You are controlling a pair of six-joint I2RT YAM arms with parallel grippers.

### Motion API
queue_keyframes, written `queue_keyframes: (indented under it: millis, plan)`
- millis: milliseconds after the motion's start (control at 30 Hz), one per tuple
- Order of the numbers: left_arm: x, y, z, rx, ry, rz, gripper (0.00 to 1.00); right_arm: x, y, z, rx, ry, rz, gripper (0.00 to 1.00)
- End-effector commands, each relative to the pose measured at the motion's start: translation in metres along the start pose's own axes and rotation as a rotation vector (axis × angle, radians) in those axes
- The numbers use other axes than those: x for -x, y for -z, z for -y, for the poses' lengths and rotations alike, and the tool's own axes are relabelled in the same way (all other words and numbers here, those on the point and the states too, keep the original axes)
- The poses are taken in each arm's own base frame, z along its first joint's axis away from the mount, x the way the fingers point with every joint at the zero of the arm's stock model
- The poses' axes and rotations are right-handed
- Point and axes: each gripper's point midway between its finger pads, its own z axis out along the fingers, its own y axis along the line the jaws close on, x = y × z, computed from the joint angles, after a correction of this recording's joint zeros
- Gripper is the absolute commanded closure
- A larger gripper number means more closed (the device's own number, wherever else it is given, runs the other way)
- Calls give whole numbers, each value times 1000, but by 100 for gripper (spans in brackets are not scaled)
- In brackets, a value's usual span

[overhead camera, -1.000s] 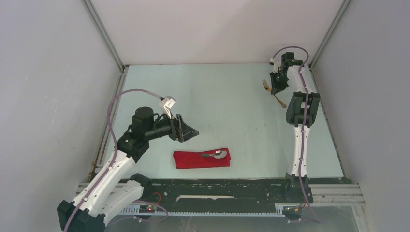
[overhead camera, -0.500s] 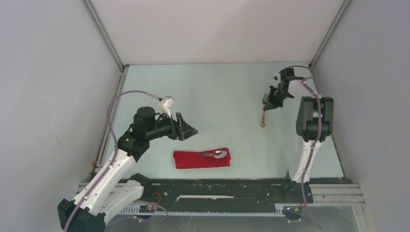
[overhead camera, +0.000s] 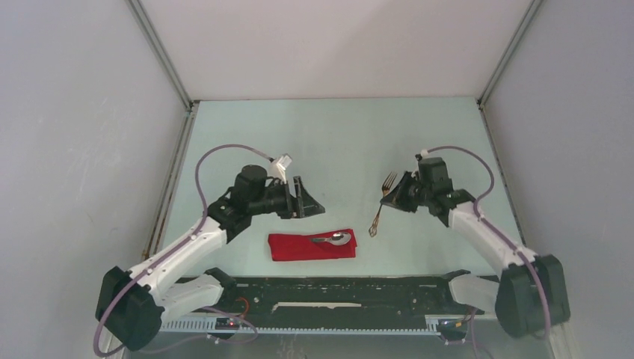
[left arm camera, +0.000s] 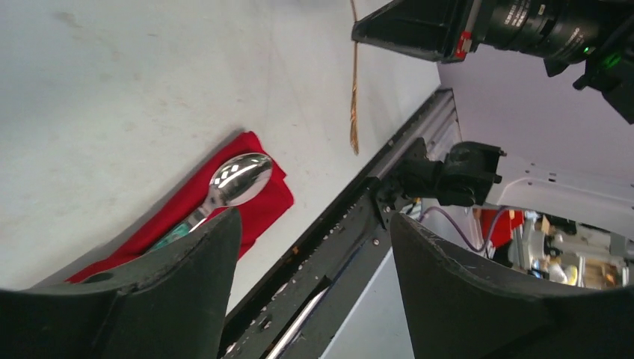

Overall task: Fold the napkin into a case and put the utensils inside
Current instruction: Pass from the right arm to the left

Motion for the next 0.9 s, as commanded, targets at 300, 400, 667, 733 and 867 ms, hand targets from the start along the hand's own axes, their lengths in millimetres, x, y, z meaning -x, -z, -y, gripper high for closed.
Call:
queue_keyframes:
  millis: [300,400,667,733,867]
  plan:
    - [-19,-59,88,-227,-139,-39,20,-31,51,-99,284,-62,266,100]
    - [-36,-70,95,-239,-155,-108,30,-33,53,-109,321,-66,269,100]
    - [-51,-76,79,-197,-162,-150,74,-50,56,-126,366,-54,244,100]
    - [-50,-72,76,-182,-191,-154,96,-53,55,-129,378,-20,232,100]
    - [-51,-49,71,-166,-292,-170,100,-66,59,-136,508,314,100,63]
